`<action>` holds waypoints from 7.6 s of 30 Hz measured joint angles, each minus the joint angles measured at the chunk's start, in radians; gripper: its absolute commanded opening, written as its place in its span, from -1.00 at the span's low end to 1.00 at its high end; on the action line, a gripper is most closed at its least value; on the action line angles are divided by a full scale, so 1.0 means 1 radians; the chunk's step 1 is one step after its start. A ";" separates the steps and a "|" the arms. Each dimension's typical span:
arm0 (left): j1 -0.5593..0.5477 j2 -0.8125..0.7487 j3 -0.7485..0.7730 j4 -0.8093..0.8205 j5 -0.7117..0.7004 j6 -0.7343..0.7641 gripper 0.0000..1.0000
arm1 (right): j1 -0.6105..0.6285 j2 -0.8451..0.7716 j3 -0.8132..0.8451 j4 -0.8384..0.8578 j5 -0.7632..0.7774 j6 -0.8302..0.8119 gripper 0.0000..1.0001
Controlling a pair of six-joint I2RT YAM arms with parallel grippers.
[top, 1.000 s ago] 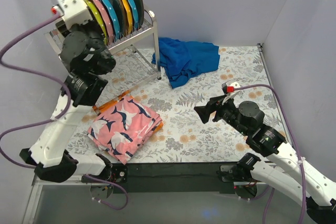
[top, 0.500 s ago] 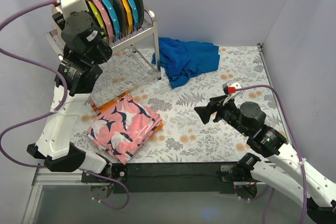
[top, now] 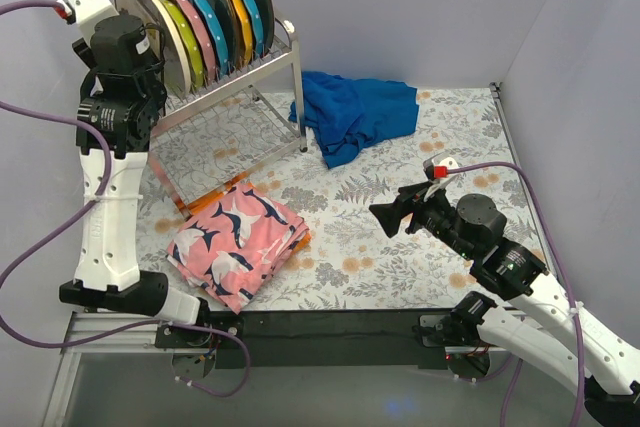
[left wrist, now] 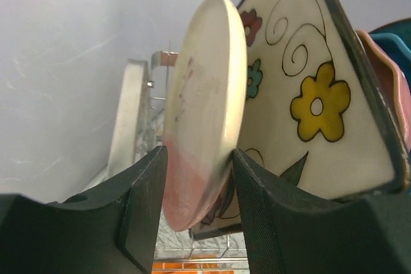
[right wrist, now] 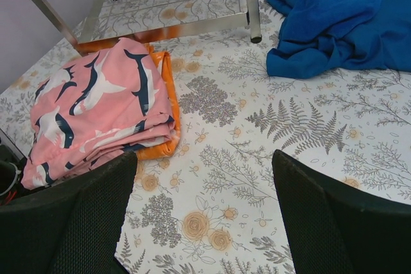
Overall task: Unload the plates from the dish rack
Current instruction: Unload the plate from the dish rack.
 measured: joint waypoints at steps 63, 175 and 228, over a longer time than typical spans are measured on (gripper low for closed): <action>0.116 -0.001 -0.120 0.135 0.252 0.121 -1.00 | 0.000 0.037 0.000 0.005 -0.012 -0.003 0.78; -1.091 -0.024 -1.159 1.566 0.260 1.282 -1.00 | 0.000 -0.249 0.145 -0.201 0.338 0.394 0.77; -1.212 0.335 -1.408 2.068 0.017 1.753 -1.00 | -0.391 0.159 -0.074 0.060 -0.018 0.467 0.42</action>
